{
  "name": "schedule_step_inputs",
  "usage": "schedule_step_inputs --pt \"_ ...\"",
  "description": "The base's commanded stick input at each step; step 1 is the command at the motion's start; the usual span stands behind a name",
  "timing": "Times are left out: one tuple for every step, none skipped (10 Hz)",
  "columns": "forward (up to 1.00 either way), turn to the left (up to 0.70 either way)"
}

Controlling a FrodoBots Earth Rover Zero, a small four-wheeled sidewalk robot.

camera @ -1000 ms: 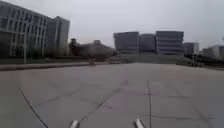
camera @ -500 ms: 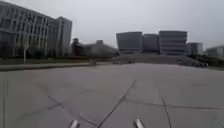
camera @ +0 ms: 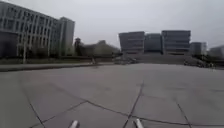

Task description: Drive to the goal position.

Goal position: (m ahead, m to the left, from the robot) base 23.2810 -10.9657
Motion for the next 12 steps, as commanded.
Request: schedule_step_inputs --pt "1.00 0.02" --pt "1.00 0.02" --pt "1.00 0.02" --pt "1.00 0.02" --pt "1.00 0.02" --pt "1.00 0.02" --pt "1.00 0.02" --pt "1.00 0.02" --pt "1.00 0.02" --pt "1.00 0.02" --pt "1.00 0.02" --pt "1.00 0.02"
